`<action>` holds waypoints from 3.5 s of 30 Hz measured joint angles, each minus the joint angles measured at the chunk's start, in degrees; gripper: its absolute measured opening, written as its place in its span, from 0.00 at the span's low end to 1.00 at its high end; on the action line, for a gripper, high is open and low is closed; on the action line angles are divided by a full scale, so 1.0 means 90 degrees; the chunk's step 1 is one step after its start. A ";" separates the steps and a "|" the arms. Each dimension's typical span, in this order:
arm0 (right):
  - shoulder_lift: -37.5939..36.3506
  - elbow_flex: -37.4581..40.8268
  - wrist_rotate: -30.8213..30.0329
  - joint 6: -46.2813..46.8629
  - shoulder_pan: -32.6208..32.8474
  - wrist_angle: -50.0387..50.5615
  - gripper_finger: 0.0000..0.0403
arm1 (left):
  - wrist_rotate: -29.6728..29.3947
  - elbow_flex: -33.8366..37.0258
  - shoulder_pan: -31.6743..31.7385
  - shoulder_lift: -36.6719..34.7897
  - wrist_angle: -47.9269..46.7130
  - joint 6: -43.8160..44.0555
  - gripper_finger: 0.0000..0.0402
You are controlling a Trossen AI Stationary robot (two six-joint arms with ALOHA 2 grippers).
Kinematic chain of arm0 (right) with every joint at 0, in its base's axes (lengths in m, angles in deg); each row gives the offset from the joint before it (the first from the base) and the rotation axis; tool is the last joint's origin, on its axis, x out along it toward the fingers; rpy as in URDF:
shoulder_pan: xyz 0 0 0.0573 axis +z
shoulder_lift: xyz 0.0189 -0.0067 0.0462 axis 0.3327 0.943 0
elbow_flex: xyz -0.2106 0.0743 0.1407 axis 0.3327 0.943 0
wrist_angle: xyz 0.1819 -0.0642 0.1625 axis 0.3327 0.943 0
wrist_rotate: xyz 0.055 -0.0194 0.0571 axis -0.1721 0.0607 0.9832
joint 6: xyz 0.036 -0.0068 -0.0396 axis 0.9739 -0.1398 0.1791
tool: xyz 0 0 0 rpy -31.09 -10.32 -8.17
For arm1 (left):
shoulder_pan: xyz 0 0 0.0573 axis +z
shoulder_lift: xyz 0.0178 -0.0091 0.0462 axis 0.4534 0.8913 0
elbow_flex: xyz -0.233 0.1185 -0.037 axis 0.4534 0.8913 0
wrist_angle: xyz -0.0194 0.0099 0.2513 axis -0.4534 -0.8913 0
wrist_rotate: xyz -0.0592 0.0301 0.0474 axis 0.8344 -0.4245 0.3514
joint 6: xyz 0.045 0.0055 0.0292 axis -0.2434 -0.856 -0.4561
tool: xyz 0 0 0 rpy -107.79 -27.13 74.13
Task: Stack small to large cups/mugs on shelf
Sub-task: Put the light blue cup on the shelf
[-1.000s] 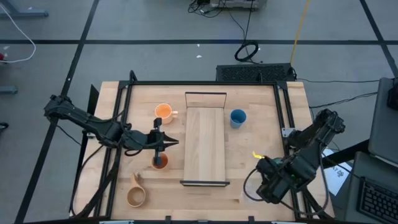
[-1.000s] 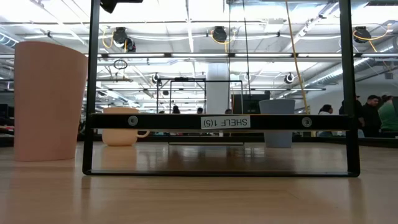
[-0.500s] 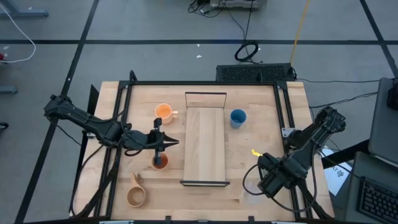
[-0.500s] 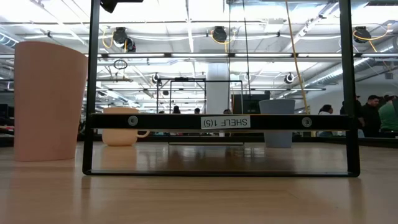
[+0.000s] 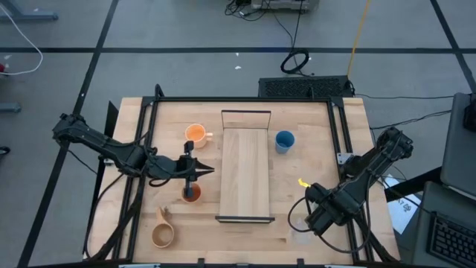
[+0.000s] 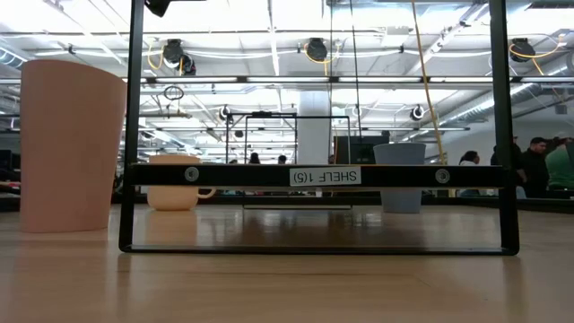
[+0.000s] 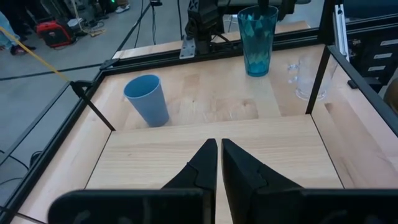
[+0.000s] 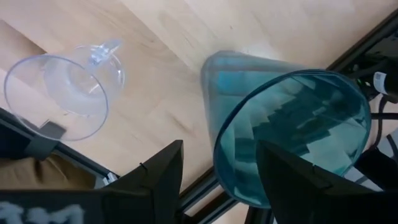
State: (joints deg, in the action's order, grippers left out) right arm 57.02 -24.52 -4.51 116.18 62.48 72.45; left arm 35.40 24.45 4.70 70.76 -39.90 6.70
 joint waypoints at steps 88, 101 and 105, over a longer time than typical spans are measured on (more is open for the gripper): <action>-0.1265 -0.0437 -0.7947 -0.5843 -0.0227 -0.3218 0.00 | 0.0005 -0.0005 -0.0002 -0.0002 0.0155 -0.0272 0.06; -0.1777 0.2315 -0.7736 -0.9140 -0.1146 -0.9623 0.00 | 0.0002 -0.0010 0.0000 -0.0419 0.0138 -0.0301 0.06; -0.2116 0.3262 -0.6681 -1.0243 -0.1672 -1.1898 0.00 | -0.0002 -0.0010 -0.0002 -0.0495 0.0137 -0.0297 0.06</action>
State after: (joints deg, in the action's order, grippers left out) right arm 37.98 4.84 -64.64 24.00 47.43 -34.64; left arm 35.37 24.36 4.68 66.31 -38.66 4.03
